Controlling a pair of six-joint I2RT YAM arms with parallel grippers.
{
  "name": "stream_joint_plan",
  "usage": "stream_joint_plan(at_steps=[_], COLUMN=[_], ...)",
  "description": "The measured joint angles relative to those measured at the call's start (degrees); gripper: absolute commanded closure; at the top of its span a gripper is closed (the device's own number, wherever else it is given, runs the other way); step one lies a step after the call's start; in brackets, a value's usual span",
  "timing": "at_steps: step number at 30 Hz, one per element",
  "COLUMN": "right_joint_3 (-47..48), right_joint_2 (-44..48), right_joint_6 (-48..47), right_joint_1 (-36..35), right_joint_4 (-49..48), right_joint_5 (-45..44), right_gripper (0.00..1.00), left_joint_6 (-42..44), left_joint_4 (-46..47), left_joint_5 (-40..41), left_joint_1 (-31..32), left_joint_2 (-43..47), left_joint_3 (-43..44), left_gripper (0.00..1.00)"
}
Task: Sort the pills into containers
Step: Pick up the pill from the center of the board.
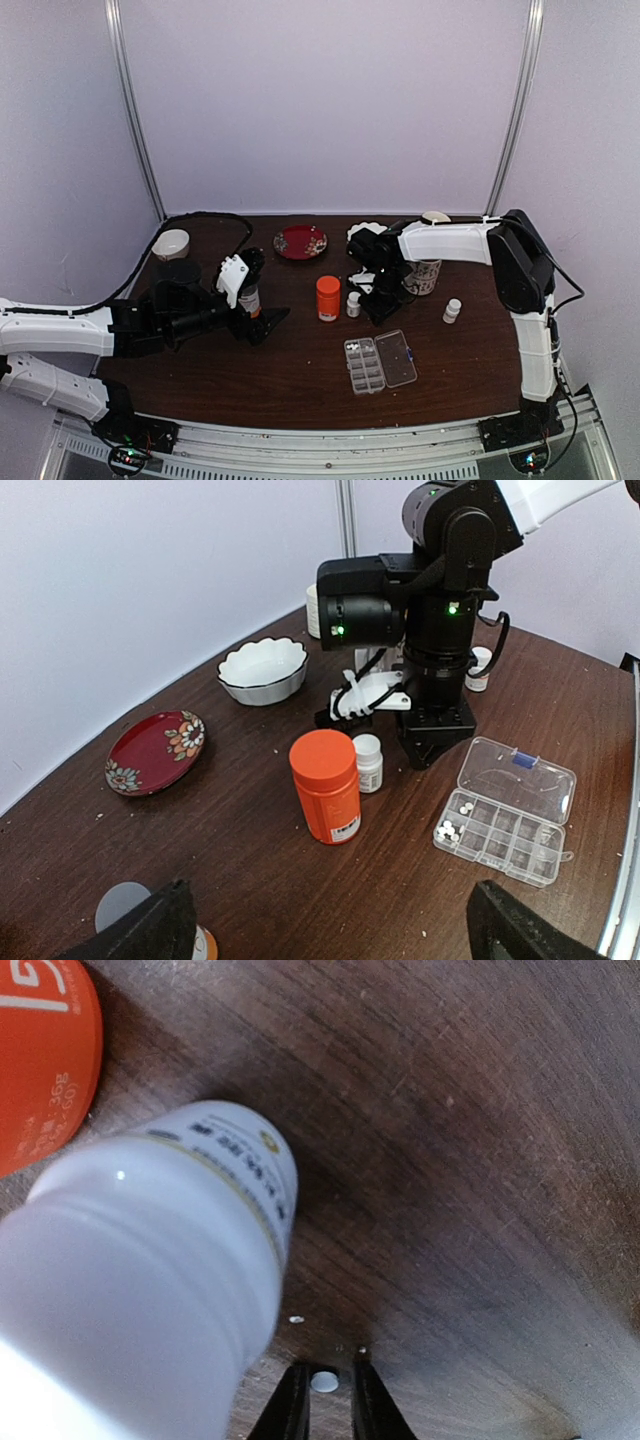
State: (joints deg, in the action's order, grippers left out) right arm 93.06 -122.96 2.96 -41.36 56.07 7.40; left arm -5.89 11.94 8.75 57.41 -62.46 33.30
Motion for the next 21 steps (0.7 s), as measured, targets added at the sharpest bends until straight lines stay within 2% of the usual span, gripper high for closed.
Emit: stream_joint_plan(at_steps=[21], right_joint_3=[-1.4], right_joint_2=[1.1], right_joint_6=[0.0], right_joint_1=[0.0], right_joint_4=[-0.8], right_joint_5=[0.0], right_gripper=[0.88], left_joint_6=[0.0], left_joint_4=[0.0], left_joint_5=[0.0], left_joint_1=[0.0], left_joint_2=[0.0], left_joint_3=[0.0], left_gripper=[0.02])
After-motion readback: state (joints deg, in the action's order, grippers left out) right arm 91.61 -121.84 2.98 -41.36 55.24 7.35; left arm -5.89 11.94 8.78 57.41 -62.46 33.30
